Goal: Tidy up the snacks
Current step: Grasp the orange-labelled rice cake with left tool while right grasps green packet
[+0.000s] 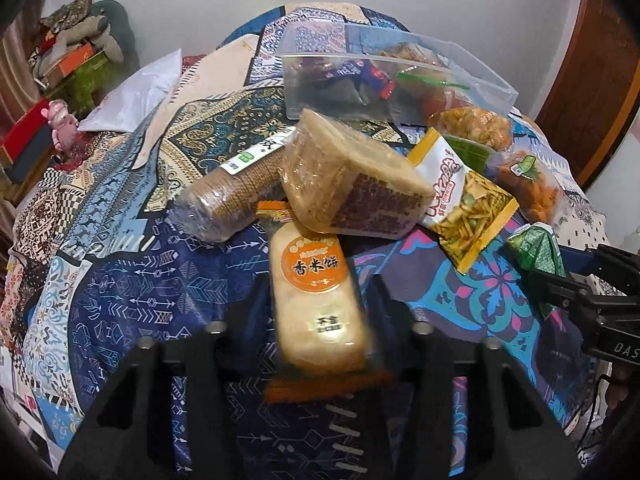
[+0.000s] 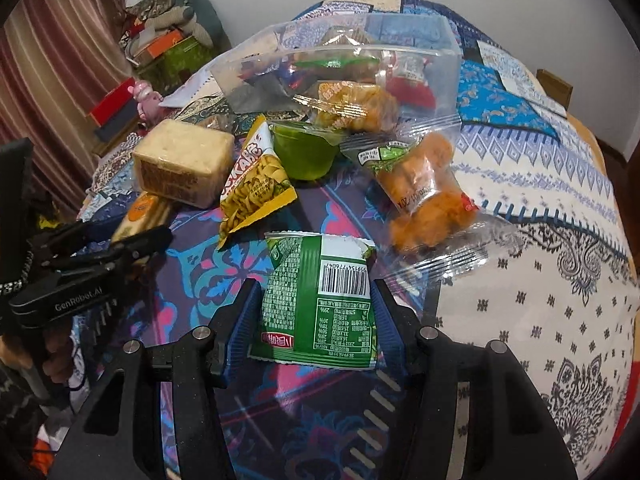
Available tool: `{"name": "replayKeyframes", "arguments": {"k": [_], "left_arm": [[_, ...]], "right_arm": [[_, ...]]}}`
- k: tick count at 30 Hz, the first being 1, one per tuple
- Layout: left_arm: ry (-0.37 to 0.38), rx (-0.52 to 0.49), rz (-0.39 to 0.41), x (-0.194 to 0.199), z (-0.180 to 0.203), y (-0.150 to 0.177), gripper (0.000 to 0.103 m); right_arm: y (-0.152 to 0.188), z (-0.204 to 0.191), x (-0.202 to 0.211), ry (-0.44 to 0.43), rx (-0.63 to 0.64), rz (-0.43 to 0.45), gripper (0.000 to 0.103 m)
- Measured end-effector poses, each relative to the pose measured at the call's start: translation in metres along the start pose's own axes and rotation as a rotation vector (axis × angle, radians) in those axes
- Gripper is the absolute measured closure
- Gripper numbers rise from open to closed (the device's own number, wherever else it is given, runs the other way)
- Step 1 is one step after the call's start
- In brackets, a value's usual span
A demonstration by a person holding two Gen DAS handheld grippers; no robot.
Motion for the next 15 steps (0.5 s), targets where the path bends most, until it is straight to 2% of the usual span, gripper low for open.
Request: {"name": "replayKeyframes", "arguments": {"k": [10,15], "left_arm": [[0.022,0.031,0.007,0.017,-0.013,0.011,0.068],[0.011,0.042,0.049,0.039,-0.021,0.012,0.068]], "right_arm": [[0.0,0.0,0.016,-0.029,-0.012,0.037,0.057],[-0.005,0.0,0.038,-0.024,-0.015,0.089,0.057]]}}
Point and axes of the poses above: each gripper's, at about its wrist camera, not at the fingertips, and x roughly against the way its jaws point, z to its right, y to its underside, the point moved 7 cm from there along -x, roughly the way its jaws point, and after that the axes turned 11 degrees about -z, right-handed, at the moved point
